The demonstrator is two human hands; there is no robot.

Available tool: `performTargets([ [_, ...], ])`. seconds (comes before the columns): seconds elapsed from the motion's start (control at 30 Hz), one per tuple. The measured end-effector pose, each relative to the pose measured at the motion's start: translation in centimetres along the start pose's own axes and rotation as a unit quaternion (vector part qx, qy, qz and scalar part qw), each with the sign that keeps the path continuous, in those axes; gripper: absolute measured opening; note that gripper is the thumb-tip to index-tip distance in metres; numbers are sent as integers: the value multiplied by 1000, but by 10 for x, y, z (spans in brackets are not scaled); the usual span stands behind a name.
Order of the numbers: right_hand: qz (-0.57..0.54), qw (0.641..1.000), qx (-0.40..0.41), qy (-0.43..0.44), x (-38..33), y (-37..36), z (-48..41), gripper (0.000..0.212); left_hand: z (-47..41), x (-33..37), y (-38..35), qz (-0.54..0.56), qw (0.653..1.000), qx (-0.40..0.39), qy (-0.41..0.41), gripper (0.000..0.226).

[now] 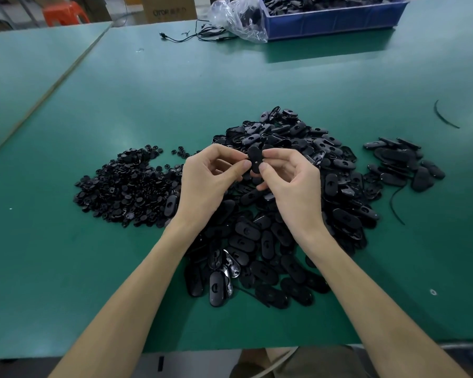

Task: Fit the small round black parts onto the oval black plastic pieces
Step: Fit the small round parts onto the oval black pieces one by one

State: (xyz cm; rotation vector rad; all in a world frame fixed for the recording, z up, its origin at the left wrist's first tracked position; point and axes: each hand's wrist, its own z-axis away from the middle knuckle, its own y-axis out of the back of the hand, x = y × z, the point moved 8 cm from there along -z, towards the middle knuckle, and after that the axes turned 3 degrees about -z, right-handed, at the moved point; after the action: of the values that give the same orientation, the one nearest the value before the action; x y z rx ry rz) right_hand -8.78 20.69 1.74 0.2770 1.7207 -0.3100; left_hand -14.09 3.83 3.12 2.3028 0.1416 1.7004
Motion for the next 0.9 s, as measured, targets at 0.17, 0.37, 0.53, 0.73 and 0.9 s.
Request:
performTargets([
  [0.17, -7, 1000, 1, 4, -1, 0, 0, 17, 4, 8, -2, -47, 998, 5, -33, 10],
  [0.37, -14, 1000, -2, 10, -1, -1, 0, 15, 8, 20, 1, -105, 990, 30, -89, 11],
  [0.53, -21, 1000, -11, 20, -4, -2, 1, 19, 11, 30, 4, -177, 971, 62, -146, 9],
  [0.73, 3, 999, -21, 32, -3, -5, 2, 20, 12, 31, 2, -204, 964, 63, -158, 7],
  [0.9, 23, 998, -29, 41, -3, -6, 2, 19, 13, 32, 1, -210, 960, 58, -175, 5],
])
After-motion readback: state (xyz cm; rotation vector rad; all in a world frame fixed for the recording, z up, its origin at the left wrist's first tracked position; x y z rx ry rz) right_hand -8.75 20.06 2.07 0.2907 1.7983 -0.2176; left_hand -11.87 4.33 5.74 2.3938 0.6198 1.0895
